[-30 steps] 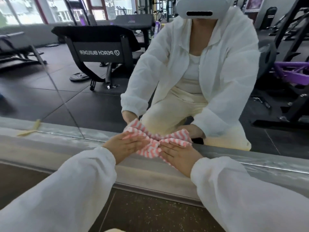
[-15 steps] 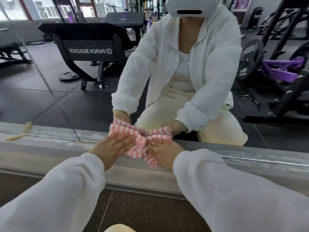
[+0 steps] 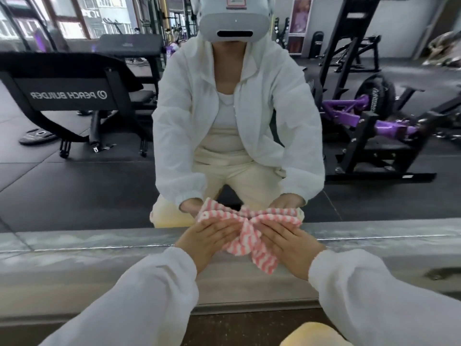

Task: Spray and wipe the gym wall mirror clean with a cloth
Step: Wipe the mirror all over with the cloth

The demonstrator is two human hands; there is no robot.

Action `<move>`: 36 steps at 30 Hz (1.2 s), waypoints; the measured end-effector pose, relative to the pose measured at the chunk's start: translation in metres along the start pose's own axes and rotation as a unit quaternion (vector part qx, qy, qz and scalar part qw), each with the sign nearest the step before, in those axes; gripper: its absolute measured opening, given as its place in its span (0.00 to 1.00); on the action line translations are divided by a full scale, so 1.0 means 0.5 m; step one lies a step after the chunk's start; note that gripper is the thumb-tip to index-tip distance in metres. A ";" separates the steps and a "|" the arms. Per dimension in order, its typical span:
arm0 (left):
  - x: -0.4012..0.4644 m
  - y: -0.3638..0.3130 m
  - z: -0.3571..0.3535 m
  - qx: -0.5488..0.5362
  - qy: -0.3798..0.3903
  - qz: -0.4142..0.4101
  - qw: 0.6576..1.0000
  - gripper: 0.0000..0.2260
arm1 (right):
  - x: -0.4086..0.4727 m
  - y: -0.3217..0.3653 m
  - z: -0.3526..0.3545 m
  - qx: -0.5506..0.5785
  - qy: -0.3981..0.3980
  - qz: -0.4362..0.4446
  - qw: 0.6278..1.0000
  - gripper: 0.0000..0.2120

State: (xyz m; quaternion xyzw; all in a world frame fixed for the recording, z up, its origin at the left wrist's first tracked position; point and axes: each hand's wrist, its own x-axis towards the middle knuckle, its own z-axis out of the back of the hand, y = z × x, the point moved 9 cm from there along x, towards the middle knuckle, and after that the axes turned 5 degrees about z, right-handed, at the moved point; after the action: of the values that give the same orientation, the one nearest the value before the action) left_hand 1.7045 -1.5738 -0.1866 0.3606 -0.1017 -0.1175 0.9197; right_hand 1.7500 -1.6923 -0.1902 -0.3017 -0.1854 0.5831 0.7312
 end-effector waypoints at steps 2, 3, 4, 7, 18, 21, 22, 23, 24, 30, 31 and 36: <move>0.020 0.009 0.035 -0.034 -0.051 0.008 0.998 0.36 | 0.002 -0.039 0.036 0.026 -0.102 -0.068 0.992 0.30; 0.022 0.018 0.064 -0.047 -0.101 0.025 0.993 0.34 | -0.001 -0.051 0.057 0.014 -0.148 -0.097 0.984 0.28; 0.033 0.040 0.105 -0.067 -0.147 0.044 0.986 0.31 | -0.010 -0.076 0.084 0.005 -0.204 -0.124 0.971 0.26; 0.055 0.115 0.193 -0.100 -0.235 0.102 0.961 0.26 | -0.027 -0.165 0.139 0.065 -0.279 -0.189 0.939 0.21; 0.117 0.444 0.525 0.046 -0.364 0.235 0.900 0.29 | -0.095 -0.491 0.519 -0.031 -0.462 -0.222 0.858 0.34; 0.116 0.485 0.585 0.009 -0.409 0.226 0.884 0.28 | -0.109 -0.537 0.569 -0.027 -0.482 -0.232 0.844 0.31; 0.114 0.489 0.597 -0.024 -0.432 0.220 0.874 0.26 | -0.116 -0.545 0.574 0.002 -0.496 -0.238 0.835 0.28; 0.110 0.491 0.604 -0.067 -0.456 0.216 0.861 0.24 | -0.125 -0.548 0.576 0.039 -0.513 -0.242 0.823 0.26; 0.105 0.490 0.609 -0.112 -0.473 0.214 0.847 0.22 | -0.128 -0.545 0.571 0.074 -0.525 -0.242 0.812 0.24; 0.117 0.393 0.558 -0.173 -0.454 0.136 0.864 0.22 | -0.096 -0.452 0.479 0.150 -0.517 -0.199 0.819 0.24; 0.121 0.363 0.535 -0.155 -0.438 0.110 0.878 0.22 | -0.088 -0.431 0.450 0.143 -0.508 -0.182 0.830 0.24; 0.122 0.211 0.366 -0.080 -0.332 0.017 0.940 0.28 | -0.077 -0.298 0.262 0.129 -0.461 -0.106 0.872 0.20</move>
State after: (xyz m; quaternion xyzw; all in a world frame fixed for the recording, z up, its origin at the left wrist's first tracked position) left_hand 1.7281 -1.6334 0.0237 0.2243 -0.3974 -0.2225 0.8615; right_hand 1.7690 -1.7204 0.0092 0.1197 -0.4557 0.5936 0.6524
